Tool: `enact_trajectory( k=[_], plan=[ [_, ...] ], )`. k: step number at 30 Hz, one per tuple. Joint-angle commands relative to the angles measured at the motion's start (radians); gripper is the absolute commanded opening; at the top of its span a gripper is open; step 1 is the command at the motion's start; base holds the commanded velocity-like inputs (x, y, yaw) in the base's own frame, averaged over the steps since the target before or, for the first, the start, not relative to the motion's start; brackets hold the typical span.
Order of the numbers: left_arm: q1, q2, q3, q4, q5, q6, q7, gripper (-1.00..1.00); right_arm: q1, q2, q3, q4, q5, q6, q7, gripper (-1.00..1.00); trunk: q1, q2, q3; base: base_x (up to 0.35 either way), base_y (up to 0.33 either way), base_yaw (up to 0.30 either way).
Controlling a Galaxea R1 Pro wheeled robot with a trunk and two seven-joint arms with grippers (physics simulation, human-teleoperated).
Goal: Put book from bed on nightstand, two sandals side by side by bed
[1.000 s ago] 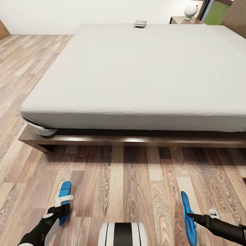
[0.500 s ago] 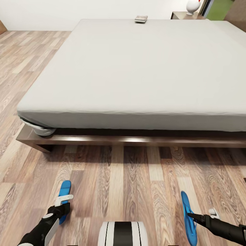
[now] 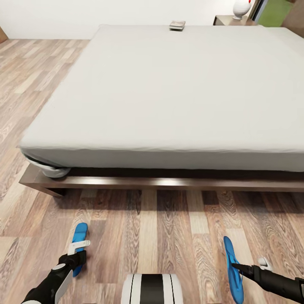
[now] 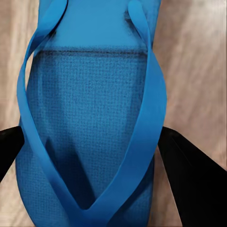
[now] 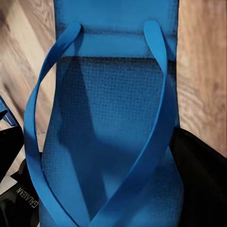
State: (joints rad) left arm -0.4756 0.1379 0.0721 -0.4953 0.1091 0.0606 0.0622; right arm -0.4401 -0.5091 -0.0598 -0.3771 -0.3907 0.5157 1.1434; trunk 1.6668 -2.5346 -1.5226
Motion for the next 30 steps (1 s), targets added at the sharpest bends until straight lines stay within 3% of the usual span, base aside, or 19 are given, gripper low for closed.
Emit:
enact_trajectory(
  k=[1, 24, 30],
  plan=[
    [0.0, 0.0, -0.002, -0.002, 0.01, 0.005, 0.002, -1.0, 0.0, 0.0, -0.002, -0.001, -0.004, 0.009, 0.002, -1.0, 0.0, 0.0, -0.001, 0.191, 0.208, 0.0],
    [0.0, 0.0, -0.002, -0.002, 0.01, 0.003, 0.002, -1.0, 0.0, 0.0, -0.002, 0.0, -0.004, 0.009, 0.002, -1.0, 0.0, 0.0, -0.001, 0.123, 0.057, 0.0],
    [0.0, 0.0, -0.002, 0.03, 0.01, -0.053, 0.002, -1.0, 0.0, 0.0, -0.002, 0.0, -0.004, 0.009, 0.002, -1.0, 0.0, 0.0, -0.001, 0.003, 0.001, 0.0]
  ],
)
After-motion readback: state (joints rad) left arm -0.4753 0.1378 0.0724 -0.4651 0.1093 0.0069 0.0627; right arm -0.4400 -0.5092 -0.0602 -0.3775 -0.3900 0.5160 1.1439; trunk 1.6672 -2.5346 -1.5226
